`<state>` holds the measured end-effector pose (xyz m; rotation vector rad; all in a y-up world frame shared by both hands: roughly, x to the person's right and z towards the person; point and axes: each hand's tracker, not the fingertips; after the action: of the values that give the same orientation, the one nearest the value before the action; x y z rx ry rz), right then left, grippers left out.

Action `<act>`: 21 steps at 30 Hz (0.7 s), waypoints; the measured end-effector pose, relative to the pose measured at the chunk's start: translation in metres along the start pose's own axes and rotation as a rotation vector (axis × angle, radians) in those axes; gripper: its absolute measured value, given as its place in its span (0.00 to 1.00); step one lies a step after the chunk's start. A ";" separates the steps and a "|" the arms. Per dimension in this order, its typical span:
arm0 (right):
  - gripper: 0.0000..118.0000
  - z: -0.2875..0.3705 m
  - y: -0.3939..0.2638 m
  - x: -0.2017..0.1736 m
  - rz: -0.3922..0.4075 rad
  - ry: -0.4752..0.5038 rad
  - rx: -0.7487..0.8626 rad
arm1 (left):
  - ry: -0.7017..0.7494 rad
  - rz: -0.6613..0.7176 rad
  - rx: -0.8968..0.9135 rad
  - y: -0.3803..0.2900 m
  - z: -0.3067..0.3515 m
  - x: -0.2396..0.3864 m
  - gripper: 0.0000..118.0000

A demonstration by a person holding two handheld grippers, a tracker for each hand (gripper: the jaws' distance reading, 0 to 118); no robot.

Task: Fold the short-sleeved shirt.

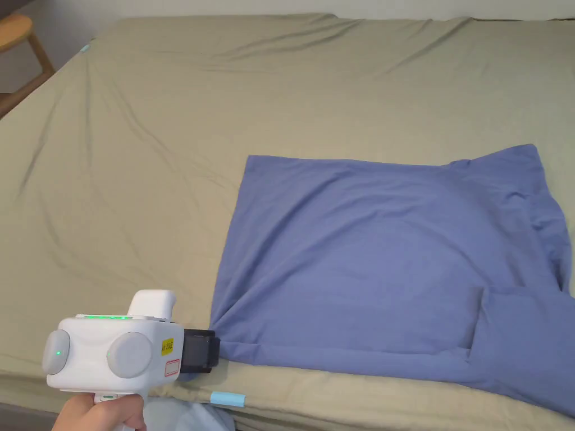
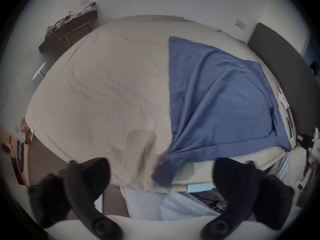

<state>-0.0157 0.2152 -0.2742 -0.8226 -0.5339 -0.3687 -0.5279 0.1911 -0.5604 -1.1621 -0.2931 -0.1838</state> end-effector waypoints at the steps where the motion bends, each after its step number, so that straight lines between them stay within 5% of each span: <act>1: 0.00 -0.001 -0.002 0.001 -0.002 -0.001 -0.003 | -0.002 0.012 0.001 0.004 -0.009 0.002 0.94; 3: 0.00 -0.004 -0.003 0.003 -0.004 -0.005 -0.012 | -0.007 0.029 -0.009 -0.015 0.001 0.001 0.80; 5: 0.00 -0.001 -0.003 0.004 0.000 -0.006 -0.015 | -0.035 0.059 -0.011 -0.014 0.004 0.001 0.10; 6: 0.00 -0.001 -0.003 0.006 0.001 -0.006 -0.015 | -0.072 0.089 0.004 -0.013 0.013 0.007 0.02; 7: 0.00 -0.002 -0.004 0.007 0.004 -0.006 -0.016 | -0.061 0.086 -0.006 -0.012 0.017 0.011 0.02; 8: 0.12 0.002 -0.005 0.008 0.006 -0.004 -0.016 | -0.051 0.076 -0.010 -0.011 0.020 0.016 0.02; 9: 0.42 0.002 -0.006 0.009 0.005 0.003 -0.014 | -0.044 0.056 0.000 -0.011 0.024 0.021 0.02; 10: 0.88 -0.001 -0.007 0.010 0.003 0.016 -0.015 | -0.048 0.055 0.002 -0.008 0.022 0.016 0.02; 11: 1.00 -0.004 -0.008 0.011 0.001 0.061 -0.033 | -0.046 0.053 -0.002 -0.006 0.023 0.016 0.02; 21: 0.98 -0.052 -0.015 -0.004 0.199 0.013 -0.207 | -0.051 0.069 0.010 0.000 0.027 0.013 0.02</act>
<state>-0.0111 0.1667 -0.2969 -1.0637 -0.4017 -0.2480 -0.5191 0.2161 -0.5461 -1.1665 -0.2986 -0.0923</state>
